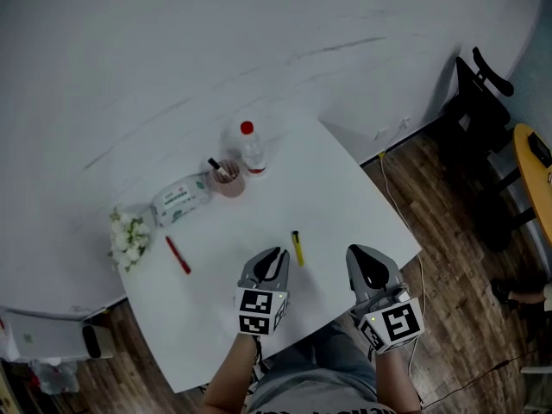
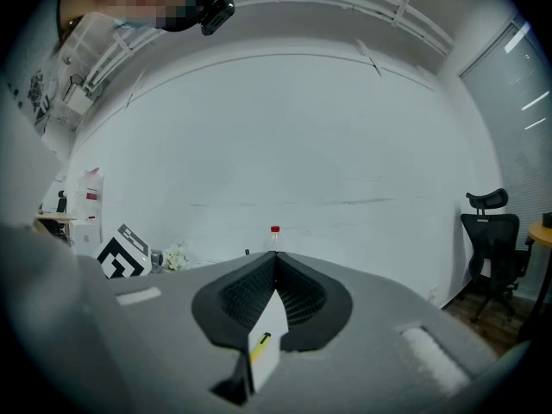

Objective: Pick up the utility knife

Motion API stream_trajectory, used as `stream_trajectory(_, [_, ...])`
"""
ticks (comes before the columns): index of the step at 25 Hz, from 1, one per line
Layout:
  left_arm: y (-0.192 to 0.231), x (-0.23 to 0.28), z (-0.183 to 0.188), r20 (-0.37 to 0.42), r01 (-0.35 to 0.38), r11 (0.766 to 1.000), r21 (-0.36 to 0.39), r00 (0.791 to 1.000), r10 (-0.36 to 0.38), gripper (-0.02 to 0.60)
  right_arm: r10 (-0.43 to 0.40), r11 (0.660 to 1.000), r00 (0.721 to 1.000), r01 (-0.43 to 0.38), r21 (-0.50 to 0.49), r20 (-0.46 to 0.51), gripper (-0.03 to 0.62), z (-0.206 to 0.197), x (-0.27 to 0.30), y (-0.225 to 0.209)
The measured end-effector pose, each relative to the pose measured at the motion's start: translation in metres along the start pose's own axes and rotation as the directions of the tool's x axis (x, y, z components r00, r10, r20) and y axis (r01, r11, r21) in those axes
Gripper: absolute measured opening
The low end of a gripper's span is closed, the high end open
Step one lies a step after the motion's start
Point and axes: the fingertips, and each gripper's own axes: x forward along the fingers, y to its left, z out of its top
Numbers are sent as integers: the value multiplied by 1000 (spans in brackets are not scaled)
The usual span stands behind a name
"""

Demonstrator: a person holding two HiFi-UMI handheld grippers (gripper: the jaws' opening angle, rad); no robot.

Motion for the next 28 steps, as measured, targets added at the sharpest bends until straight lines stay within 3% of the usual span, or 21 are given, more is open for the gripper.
stream_trajectory(12, [-2,54,-55,-208,-33,999,-18,978,28,109,11,1000,999,-11,8,-46,2,-14,12,-32])
stream_trajectory(28, [2,99,-92,-397,-129,991,-38,912,103,172,25,1000,996,-24,8,-80,2,-23,12,-70])
